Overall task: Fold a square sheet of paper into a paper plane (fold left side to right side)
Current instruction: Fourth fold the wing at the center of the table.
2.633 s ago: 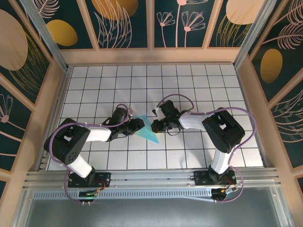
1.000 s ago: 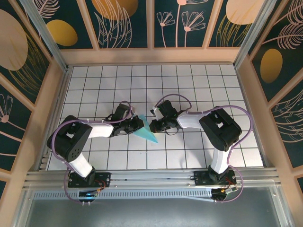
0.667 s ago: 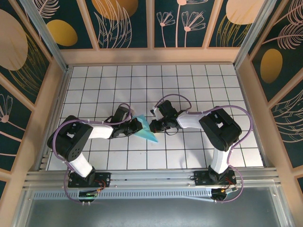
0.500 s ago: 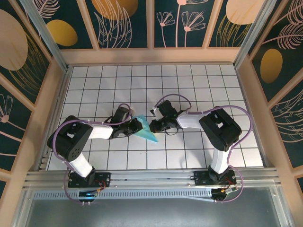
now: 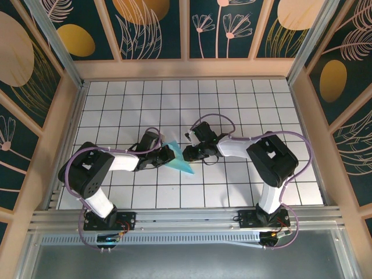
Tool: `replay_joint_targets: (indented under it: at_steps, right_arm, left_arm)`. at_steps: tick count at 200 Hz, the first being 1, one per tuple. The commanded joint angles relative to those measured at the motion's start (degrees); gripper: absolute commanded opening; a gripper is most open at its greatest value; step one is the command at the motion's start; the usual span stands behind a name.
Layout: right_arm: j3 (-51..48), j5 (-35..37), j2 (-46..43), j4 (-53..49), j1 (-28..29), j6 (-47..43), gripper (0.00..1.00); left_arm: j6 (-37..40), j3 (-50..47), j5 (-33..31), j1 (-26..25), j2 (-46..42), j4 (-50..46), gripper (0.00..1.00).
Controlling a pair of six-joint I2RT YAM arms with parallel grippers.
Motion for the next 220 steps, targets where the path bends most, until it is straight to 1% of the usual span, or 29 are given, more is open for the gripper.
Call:
replay_joint_targets:
  at_steps: [1,22,36,48,56,61,76,92,155,220]
  right_arm:
    - [-0.7,1.5,-5.0,1.3,-0.9,1.3,0.25]
    - [-2.8,0.1,-8.4,2.0,-1.9,2.0,0.28]
    - [-4.2,-1.5,-10.5,1.9,-2.3,1.6,0.27]
    - [-5.4,-3.7,-12.0,1.5,-2.3,1.1,0.16]
    - [-6.1,-5.8,-12.8,1.4,-2.3,0.9,0.05]
    - [-6.7,-6.9,-13.1,1.4,-2.3,0.9,0.00]
    - [-8.3,-11.4,-13.5,2.6,-2.1,1.6,0.00]
    - [-9.5,-13.9,-12.9,3.9,-1.1,2.8,0.00]
    - [-9.6,-14.4,-7.9,5.7,1.7,3.8,0.00]
    - [-10.4,-13.7,-5.5,6.5,1.9,4.7,0.00]
  left_arm:
    - [1.6,-0.8,-4.2,0.0,3.6,-5.3,0.07]
    - [1.7,-0.6,-4.4,0.0,3.5,-5.6,0.07]
    - [1.9,-0.4,-4.5,0.0,3.5,-6.0,0.07]
    - [2.0,-0.2,-4.6,-0.1,3.5,-6.3,0.07]
    - [2.1,-0.1,-4.6,0.0,3.4,-6.3,0.07]
    - [2.1,-0.1,-4.7,0.0,3.5,-6.3,0.07]
    - [2.1,-0.1,-4.8,0.0,3.4,-6.4,0.07]
    - [2.1,-0.1,-4.9,0.0,3.3,-6.4,0.07]
    - [2.3,0.0,-5.1,0.0,2.9,-7.0,0.07]
    - [2.4,-0.1,-5.2,0.0,2.9,-7.0,0.07]
